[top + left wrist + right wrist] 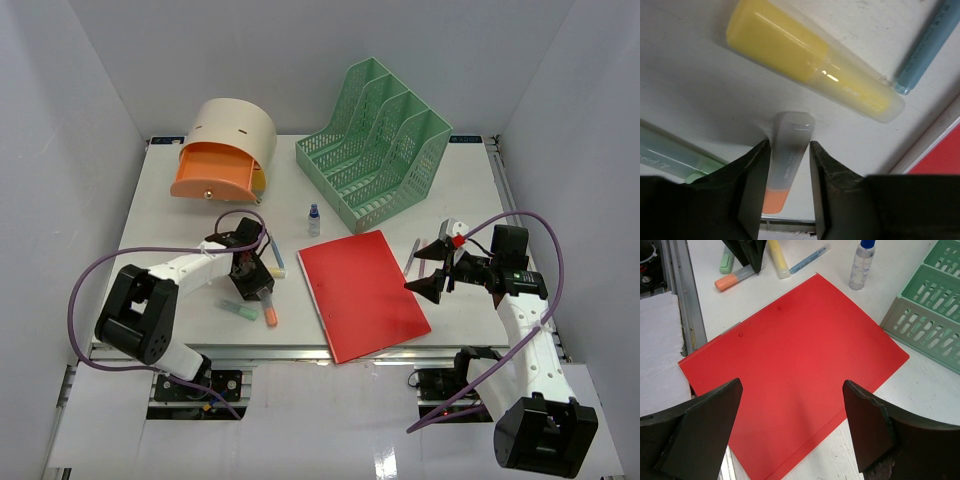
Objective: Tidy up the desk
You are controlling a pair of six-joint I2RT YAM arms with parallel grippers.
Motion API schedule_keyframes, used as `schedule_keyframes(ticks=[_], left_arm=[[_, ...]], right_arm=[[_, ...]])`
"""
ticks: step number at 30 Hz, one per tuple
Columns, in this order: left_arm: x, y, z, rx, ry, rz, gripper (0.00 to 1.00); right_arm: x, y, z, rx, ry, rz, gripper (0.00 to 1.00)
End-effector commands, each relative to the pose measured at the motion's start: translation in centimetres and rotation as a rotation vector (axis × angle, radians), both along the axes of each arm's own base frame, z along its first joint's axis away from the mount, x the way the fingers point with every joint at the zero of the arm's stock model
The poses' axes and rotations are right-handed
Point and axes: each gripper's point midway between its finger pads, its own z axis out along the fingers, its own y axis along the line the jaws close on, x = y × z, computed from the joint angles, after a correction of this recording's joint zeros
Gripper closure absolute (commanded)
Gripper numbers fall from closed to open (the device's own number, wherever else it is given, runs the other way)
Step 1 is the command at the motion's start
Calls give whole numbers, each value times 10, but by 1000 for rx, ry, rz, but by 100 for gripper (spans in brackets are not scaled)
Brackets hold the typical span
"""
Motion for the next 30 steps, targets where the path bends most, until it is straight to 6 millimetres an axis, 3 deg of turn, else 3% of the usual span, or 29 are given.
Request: schedule_keyframes(ticks=[1, 5, 9, 12, 16, 19, 24, 26, 28, 30], left_arm=[[7, -10, 3, -18, -24, -10, 58], [6, -14, 10, -44, -40, -24, 72], [9, -21, 37, -113, -113, -42, 90], [17, -29, 73, -175, -212, -52, 96], [41, -31, 137, -214, -374, -28, 98], [80, -17, 210, -234, -545, 65, 98], [139, 24, 286, -340, -685, 219, 99], [157, 42, 306, -361, -721, 275, 99], [178, 73, 329, -361, -770, 368, 99], [196, 94, 332, -357, -770, 446, 99]], right_arm=[[-3, 1, 5, 11, -10, 5, 12], [-3, 1, 6, 11, -13, 6, 12], [-4, 1, 7, 13, -19, 8, 12], [-4, 1, 7, 14, -16, 8, 12], [-4, 1, 6, 15, -13, 9, 12], [-4, 1, 6, 16, -9, 9, 12], [-3, 1, 5, 10, -13, 5, 12], [-3, 1, 5, 10, -11, 5, 12], [-3, 1, 5, 10, -11, 5, 12], [-3, 1, 5, 11, -12, 6, 12]])
